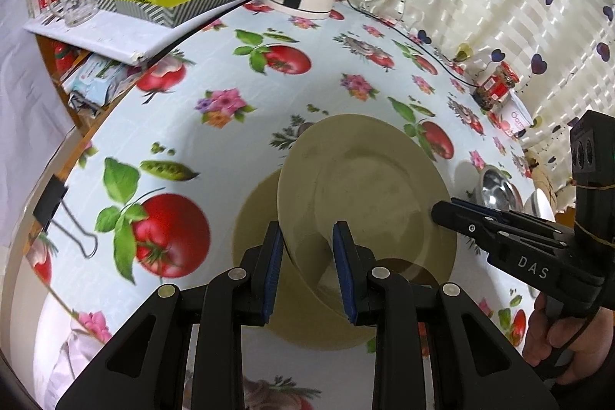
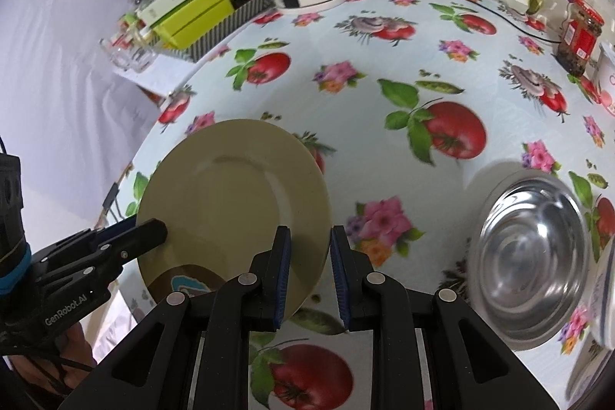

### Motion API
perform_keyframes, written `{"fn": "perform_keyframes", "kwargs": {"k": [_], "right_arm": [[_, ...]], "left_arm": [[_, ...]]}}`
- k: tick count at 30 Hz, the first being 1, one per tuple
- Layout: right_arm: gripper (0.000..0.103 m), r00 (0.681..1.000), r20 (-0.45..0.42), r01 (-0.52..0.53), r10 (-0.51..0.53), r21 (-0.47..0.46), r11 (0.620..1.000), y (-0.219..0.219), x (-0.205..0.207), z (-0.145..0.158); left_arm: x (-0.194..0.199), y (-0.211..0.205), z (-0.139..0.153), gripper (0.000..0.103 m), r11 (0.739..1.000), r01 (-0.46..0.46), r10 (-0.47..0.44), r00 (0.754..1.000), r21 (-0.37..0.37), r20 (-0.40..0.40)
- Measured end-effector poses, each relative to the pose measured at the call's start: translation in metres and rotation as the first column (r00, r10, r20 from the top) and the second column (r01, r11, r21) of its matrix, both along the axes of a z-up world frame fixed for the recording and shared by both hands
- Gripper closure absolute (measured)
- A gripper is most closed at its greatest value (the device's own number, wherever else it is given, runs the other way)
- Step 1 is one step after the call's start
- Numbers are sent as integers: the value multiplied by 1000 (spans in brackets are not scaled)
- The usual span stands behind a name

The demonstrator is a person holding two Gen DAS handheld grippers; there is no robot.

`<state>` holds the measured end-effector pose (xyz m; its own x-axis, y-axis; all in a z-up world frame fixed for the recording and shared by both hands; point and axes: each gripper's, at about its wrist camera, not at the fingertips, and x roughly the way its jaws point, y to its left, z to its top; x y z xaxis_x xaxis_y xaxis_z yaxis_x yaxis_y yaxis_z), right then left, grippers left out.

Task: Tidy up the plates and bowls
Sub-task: 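Lower the held plate onto the stacked plates with both grippers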

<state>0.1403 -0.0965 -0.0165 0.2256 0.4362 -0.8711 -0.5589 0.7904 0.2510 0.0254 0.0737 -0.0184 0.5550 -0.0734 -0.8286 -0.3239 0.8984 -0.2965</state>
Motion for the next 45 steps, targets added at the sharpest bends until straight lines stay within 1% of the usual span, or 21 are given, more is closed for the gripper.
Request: {"fn": "perform_keyframes", "kwargs": {"k": [11, 26, 38, 45], "right_arm": [[82, 999, -17, -41, 40, -18, 999, 16, -16, -13], [82, 998, -21, -68, 67, -51, 996, 25, -23, -21], [82, 997, -15, -75, 74, -71, 995, 26, -24, -25], [82, 997, -5, -80, 80, -85, 993, 28, -26, -25]], "left_arm": [[-14, 9, -10, 75, 1000, -26, 26, 999, 8, -20], [-17, 11, -23, 75, 1000, -29, 30, 998, 13, -51], [-16, 4, -24, 75, 998, -8, 11, 998, 58, -54], [-16, 3, -23, 75, 997, -4, 8, 999, 72, -53]]}}
